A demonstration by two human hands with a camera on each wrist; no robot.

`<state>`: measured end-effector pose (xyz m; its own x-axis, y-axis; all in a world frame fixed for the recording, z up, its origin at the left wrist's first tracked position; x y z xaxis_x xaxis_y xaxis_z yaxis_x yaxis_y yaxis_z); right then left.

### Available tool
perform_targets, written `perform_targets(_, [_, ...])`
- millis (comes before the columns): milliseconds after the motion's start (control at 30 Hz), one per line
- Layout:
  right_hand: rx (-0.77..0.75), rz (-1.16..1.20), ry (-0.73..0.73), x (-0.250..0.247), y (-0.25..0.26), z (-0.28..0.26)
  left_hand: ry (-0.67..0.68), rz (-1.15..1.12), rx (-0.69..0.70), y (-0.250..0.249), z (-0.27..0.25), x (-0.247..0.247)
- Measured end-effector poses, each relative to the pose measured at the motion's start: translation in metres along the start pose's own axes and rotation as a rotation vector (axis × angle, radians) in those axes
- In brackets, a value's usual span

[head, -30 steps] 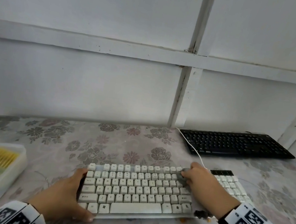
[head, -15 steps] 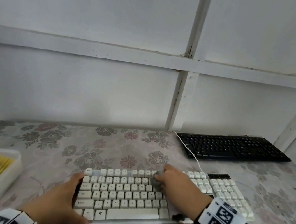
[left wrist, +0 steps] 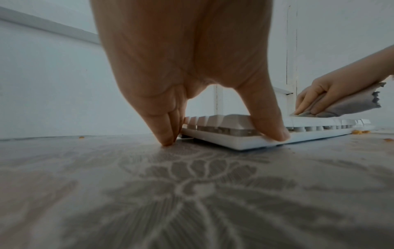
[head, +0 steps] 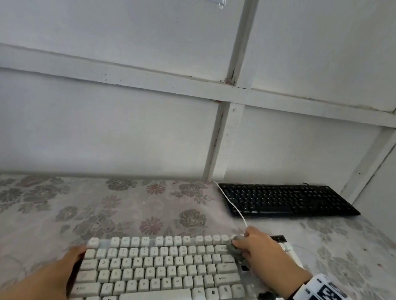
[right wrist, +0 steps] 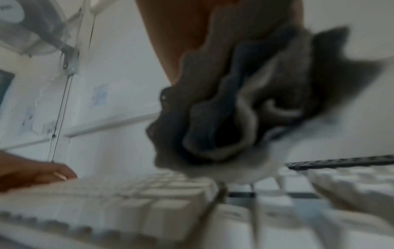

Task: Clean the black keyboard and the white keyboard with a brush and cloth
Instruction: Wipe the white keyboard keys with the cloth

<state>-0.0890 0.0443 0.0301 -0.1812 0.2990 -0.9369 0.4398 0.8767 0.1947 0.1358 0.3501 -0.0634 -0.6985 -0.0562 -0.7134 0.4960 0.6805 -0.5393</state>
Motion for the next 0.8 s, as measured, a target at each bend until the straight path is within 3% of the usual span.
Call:
perform_targets(333, [0.252, -0.114, -0.092, -0.014, -0.077, -0.014, -0.011, 0.062, -0.009, 0.019, 0.020, 0.006])
perform_targets(433, [0.320, -0.074, -0.027, -0.025, -0.094, -0.020, -0.023, 0.064, -0.006, 0.023, 0.024, 0.006])
perform_targets(533, [0.231, -0.038, -0.008, -0.033, -0.076, -0.019, -0.021, 0.067, -0.028, 0.032, 0.029, 0.008])
perform_targets(700, [-0.061, -0.028, 0.038, -0.019, -0.008, -0.006, -0.013, 0.083, -0.044, 0.037, 0.034, 0.007])
perform_targets(800, [-0.052, -0.083, 0.043, -0.004, 0.007, 0.000, -0.013, 0.095, -0.050, 0.034, 0.033, 0.006])
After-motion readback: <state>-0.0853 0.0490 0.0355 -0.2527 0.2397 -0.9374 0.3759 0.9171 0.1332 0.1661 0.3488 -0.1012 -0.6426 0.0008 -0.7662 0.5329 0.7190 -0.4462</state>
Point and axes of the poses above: each hand's wrist, its own z-axis towards the middle knuckle, its own x-axis out of the palm, y = z × x, the point moved 3 cm from there along z, towards the middle knuckle, and after that the axes turned 14 degrees about y, right-handed, at the moved point
